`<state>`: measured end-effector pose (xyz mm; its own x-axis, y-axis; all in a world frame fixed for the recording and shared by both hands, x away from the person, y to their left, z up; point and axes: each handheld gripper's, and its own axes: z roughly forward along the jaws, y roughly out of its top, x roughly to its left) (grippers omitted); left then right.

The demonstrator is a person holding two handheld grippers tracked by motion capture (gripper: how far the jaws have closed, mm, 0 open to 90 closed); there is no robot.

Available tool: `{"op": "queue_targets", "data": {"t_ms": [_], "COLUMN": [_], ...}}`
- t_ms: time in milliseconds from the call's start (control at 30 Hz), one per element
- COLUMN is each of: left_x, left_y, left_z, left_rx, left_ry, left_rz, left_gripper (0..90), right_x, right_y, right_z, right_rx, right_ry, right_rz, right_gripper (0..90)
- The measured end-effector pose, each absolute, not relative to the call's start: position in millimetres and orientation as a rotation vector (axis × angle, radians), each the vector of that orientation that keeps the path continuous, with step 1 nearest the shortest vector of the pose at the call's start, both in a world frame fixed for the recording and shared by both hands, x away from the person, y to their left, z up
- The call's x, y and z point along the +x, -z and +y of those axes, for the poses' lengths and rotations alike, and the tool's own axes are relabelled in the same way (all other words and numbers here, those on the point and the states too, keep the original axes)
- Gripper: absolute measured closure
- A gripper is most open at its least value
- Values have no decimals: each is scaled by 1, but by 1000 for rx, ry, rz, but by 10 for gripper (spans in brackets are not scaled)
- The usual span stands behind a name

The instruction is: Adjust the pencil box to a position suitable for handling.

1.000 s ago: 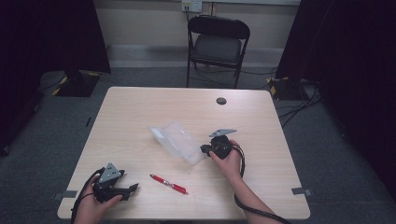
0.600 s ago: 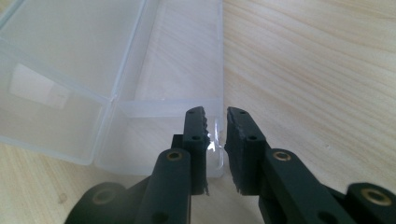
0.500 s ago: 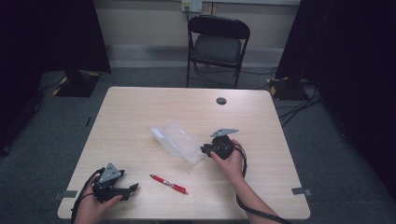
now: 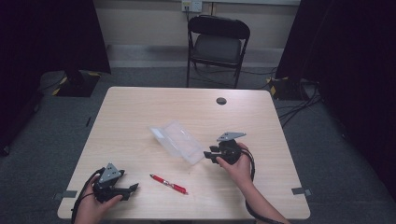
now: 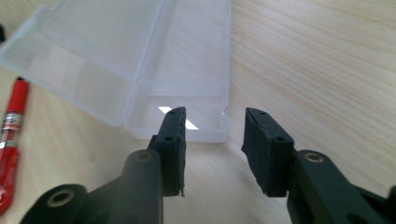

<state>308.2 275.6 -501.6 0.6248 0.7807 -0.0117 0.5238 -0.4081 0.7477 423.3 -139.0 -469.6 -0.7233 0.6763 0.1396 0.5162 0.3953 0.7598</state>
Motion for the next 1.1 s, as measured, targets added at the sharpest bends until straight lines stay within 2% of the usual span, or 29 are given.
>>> {"op": "queue_targets", "data": {"t_ms": [600, 1100], "left_x": [308, 308], "left_y": [502, 502], "left_z": [275, 275], "left_rx": [2100, 2100], "left_ry": [-445, -445], "left_rz": [1028, 1029], "left_gripper": [213, 213], "right_x": [394, 375], "right_y": [474, 477], "right_z": [-146, -124], "right_rx": [983, 886], "right_ry": [-1230, -1251], "right_rz": [2530, 2601], "right_gripper": [416, 382]}}
